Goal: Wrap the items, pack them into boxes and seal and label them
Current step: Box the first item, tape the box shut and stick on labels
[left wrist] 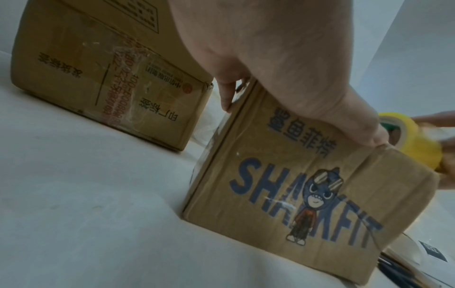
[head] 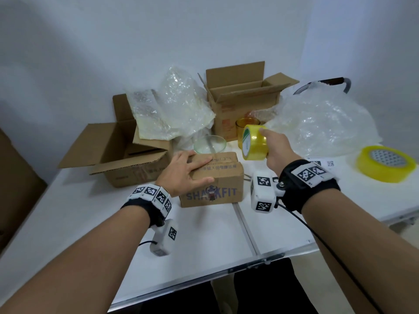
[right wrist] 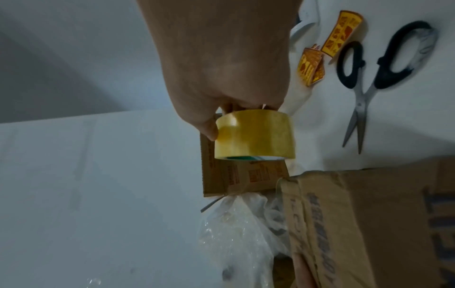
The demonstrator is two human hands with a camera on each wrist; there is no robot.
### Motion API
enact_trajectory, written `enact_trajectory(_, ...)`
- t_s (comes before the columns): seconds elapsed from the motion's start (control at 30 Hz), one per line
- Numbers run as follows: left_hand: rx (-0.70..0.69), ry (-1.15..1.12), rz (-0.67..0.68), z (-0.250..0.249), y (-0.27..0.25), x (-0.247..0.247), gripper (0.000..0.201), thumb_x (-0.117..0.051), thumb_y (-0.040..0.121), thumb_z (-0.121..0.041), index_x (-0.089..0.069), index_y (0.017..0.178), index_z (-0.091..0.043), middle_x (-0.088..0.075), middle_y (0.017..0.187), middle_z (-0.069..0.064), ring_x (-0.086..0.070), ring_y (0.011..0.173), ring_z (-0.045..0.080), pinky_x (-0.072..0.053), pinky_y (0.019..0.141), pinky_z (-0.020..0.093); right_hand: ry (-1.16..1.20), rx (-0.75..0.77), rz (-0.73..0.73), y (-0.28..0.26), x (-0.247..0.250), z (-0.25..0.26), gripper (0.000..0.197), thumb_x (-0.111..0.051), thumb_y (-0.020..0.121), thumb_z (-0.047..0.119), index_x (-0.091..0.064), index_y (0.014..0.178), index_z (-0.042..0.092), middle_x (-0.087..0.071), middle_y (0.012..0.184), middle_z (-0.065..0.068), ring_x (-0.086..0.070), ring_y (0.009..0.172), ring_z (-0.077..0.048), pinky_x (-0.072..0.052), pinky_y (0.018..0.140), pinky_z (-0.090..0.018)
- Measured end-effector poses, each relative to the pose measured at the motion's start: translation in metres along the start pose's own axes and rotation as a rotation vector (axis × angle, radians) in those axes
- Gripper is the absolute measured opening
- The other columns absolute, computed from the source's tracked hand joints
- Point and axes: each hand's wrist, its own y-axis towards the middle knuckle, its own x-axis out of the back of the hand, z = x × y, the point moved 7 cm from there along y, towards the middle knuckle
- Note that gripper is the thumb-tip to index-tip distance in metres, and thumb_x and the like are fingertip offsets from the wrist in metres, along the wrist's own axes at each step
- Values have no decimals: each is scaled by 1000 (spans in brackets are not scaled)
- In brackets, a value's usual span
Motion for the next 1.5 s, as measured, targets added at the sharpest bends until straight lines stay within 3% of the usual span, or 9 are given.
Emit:
enact_trajectory(0.1, 7, 2, 3, -1, -2, 0, 80, -41, 69, -86, -33, 143, -56, -26, 152, -3, -14, 143, 16, -27, 116, 48, -83, 131, 0, -11, -6, 15, 41, -59, 95, 30, -55, 128, 6, -57, 121, -7, -52, 110, -24, -42, 99, -38)
enact_trajectory(0.23, 2, 7, -6, -6, -6, -1, 80, -41, 69, -88, -34, 143, -57, -28, 151, -3, -15, 142, 15, -29, 116, 48, -244, 441, -14, -34, -20, 41, 47, -47, 99, 39, -60, 104, -6, -63, 104, -26, -47, 80, -17, -38, 71, -31)
enact_trajectory(0.33, -35, 9, -10, -15, -8, -4, 80, -37, 69, -90, -33, 142, -58, -30, 149, -3, -17, 142, 15, -33, 113, 50, -297, 549, -16, -45, -34, 48, 40, -43, 100, 40, -52, 76, 9, -52, 74, -12, -43, 68, -18, -35, 63, -31)
enact_trajectory(0.5, -47, -42, -7, -19, -10, -9, 77, -42, 73, -85, -31, 144, -56, -27, 151, -2, -12, 143, 17, -28, 116, 48, -242, 551, 23, -48, -46, 23, 39, -43, 100, 40, -48, 67, 19, -47, 65, -2, -45, 65, -19, -36, 62, -32)
enact_trajectory(0.9, -68, -131, -9, -21, -9, -11, 68, -60, 83, -65, -37, 145, -49, -23, 158, 2, -12, 144, 20, -12, 120, 41, 174, 307, -98, -37, -7, -16, 24, -38, 105, 31, -54, 102, 14, -59, 84, 5, -54, 71, -4, -47, 65, -17)
enact_trajectory(1.07, -63, -137, 9, -19, -7, -12, 70, -59, 81, -68, -36, 145, -49, -21, 159, 0, -10, 146, 21, -13, 121, 45, 267, 236, -24, -33, -11, -31, 35, -37, 105, 37, -52, 127, 15, -64, 117, 0, -60, 107, -21, -52, 92, -33)
enact_trajectory(1.17, -57, -140, 13, -18, -7, -13, 70, -60, 81, -65, -36, 145, -49, -20, 160, 0, -8, 146, 20, -11, 121, 43, 317, 151, 24, -29, -15, -41, 52, -37, 103, 42, -28, 152, 27, -47, 143, 3, -51, 125, -19, -42, 106, -41)
enact_trajectory(1.27, -59, -136, 7, -21, -7, -12, 71, -63, 82, -63, -36, 146, -48, -19, 161, 1, -7, 147, 20, -10, 120, 41, 355, 102, 76, -27, -17, -47, 57, -36, 103, 44, -15, 154, 33, -39, 152, -3, -48, 130, -22, -41, 108, -45)
enact_trajectory(1.5, -64, -39, 51, -25, -6, -14, 86, -47, 73, -85, -29, 149, -48, -13, 163, 5, -3, 148, 22, -6, 120, 37, 204, 207, 65, -31, -26, -41, 50, -38, 103, 43, -34, 148, 21, -44, 147, -3, -48, 128, -19, -41, 108, -45)
